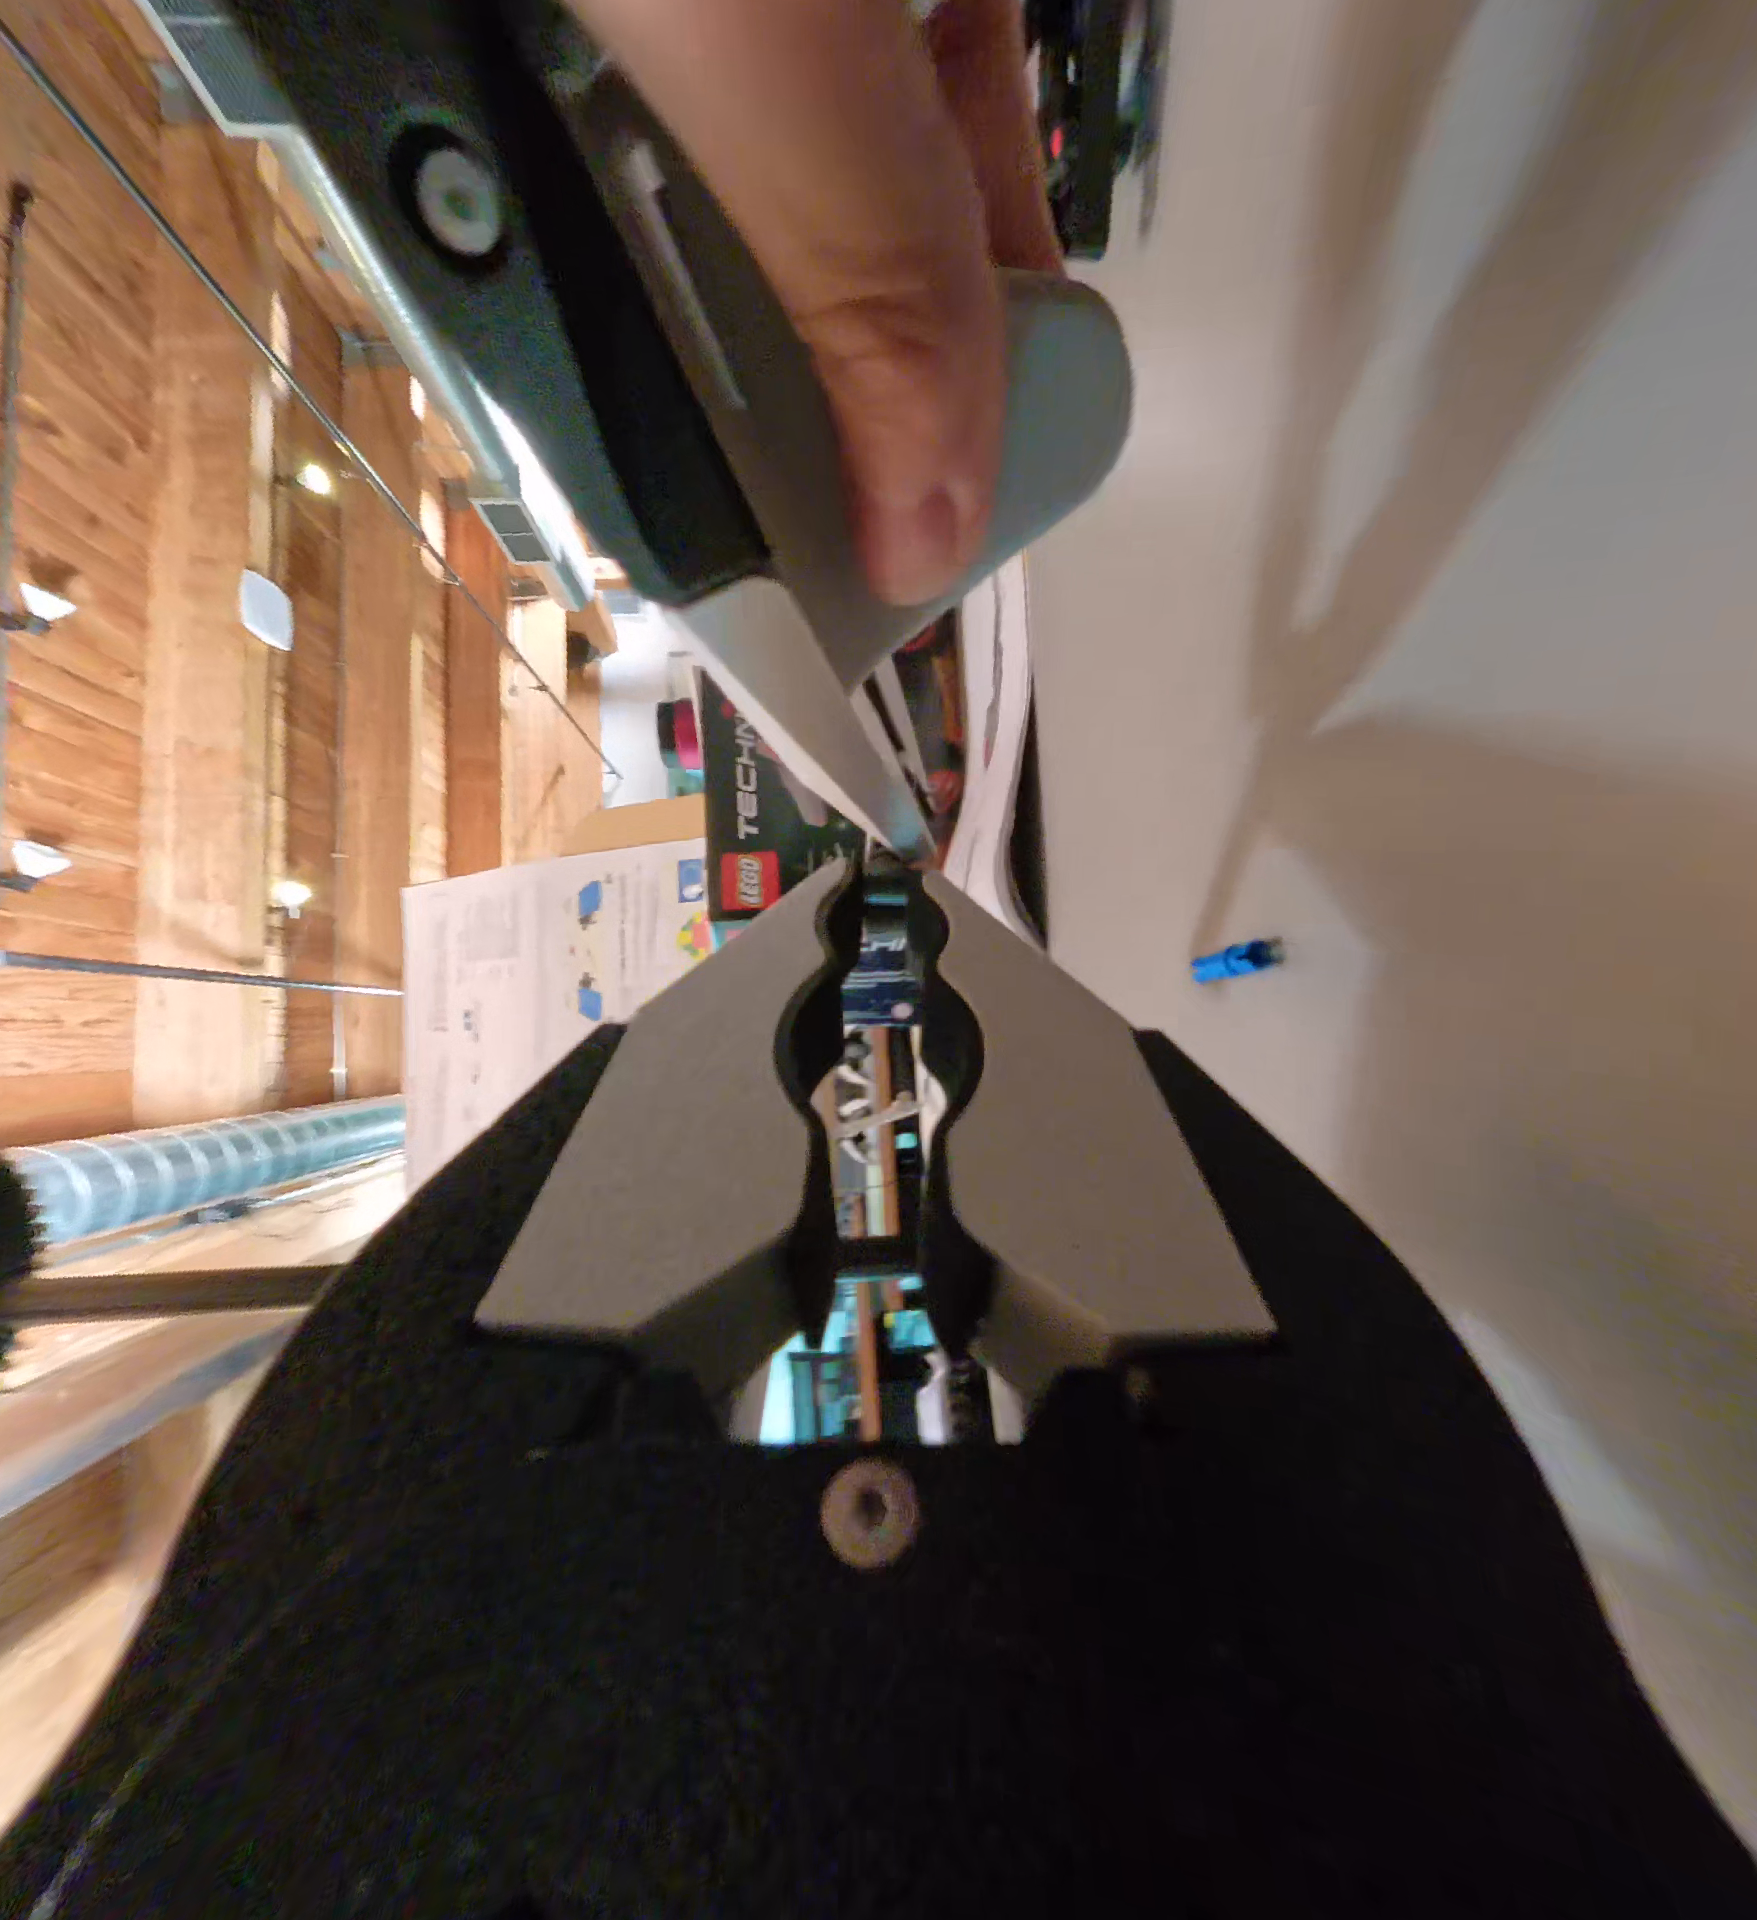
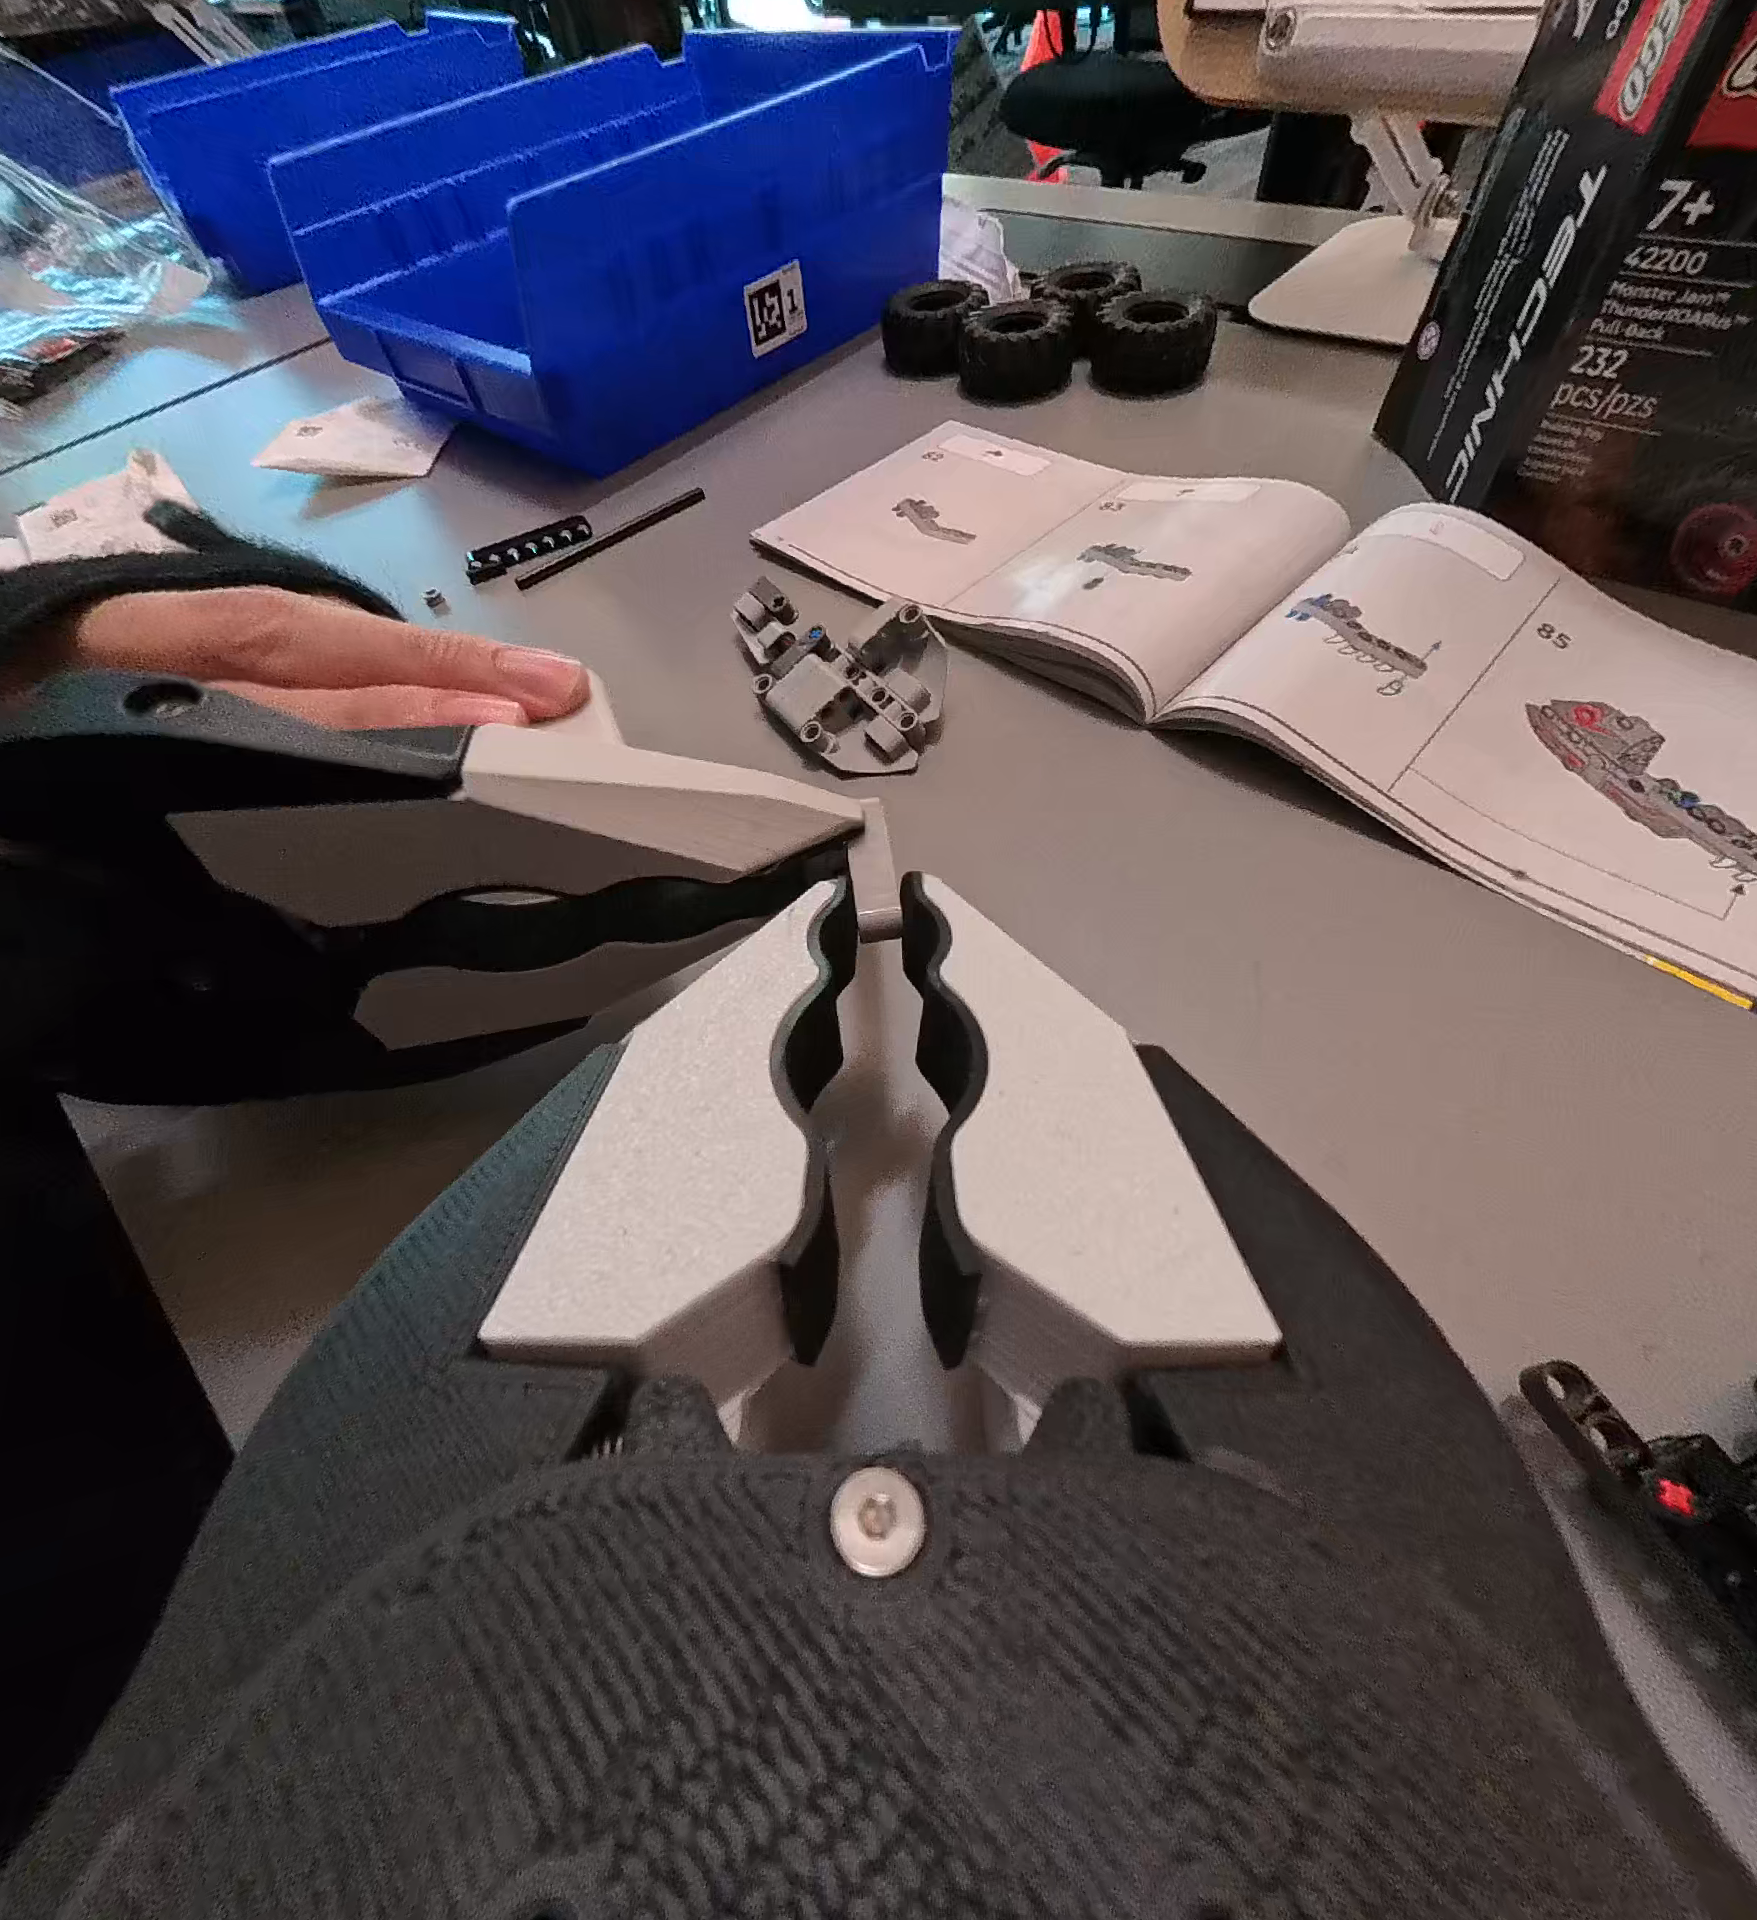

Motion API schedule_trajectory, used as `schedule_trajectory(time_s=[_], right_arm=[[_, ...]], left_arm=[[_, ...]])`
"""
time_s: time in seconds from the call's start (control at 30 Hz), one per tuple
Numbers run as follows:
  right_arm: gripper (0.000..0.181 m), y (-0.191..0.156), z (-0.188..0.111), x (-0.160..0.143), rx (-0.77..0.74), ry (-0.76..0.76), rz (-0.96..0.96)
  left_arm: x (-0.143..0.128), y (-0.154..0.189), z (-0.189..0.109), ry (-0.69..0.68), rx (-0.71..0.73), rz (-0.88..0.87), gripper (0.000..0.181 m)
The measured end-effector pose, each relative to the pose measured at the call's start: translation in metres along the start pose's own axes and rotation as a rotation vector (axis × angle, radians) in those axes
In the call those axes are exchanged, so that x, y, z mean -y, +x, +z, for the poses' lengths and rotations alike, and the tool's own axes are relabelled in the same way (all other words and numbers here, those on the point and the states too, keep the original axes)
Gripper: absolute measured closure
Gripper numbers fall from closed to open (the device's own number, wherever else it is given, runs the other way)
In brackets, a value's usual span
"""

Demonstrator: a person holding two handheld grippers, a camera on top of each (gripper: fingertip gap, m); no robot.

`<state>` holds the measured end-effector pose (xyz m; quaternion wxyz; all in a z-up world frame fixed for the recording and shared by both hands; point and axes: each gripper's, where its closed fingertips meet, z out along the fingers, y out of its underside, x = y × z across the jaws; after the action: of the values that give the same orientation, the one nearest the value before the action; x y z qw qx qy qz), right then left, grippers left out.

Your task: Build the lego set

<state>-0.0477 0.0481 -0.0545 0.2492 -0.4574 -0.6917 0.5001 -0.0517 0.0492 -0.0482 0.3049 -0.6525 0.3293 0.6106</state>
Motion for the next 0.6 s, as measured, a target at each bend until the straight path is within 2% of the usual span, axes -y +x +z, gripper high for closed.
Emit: schedule_trajectory(time_s=[0.2,0.4,0.5,0.6], right_arm=[[0.173,-0.002,0.001,0.004,0.04,0.016,0.057],[0.175,-0.009,-0.007,0.011,0.088,0.054,-0.056],[0.175,-0.009,-0.005,0.01,0.079,0.045,-0.105],[0.174,-0.006,-0.003,0.008,0.04,0.038,-0.07]], left_arm=[[-0.002,-0.002,-0.002,-0.017,0.005,0.003,0.178],[0.003,-0.01,-0.007,0.083,0.008,-0.066,0.177],[0.004,-0.006,-0.006,0.105,-0.009,-0.039,0.178],[0.0,-0.006,-0.002,0.041,-0.004,-0.025,0.178]])
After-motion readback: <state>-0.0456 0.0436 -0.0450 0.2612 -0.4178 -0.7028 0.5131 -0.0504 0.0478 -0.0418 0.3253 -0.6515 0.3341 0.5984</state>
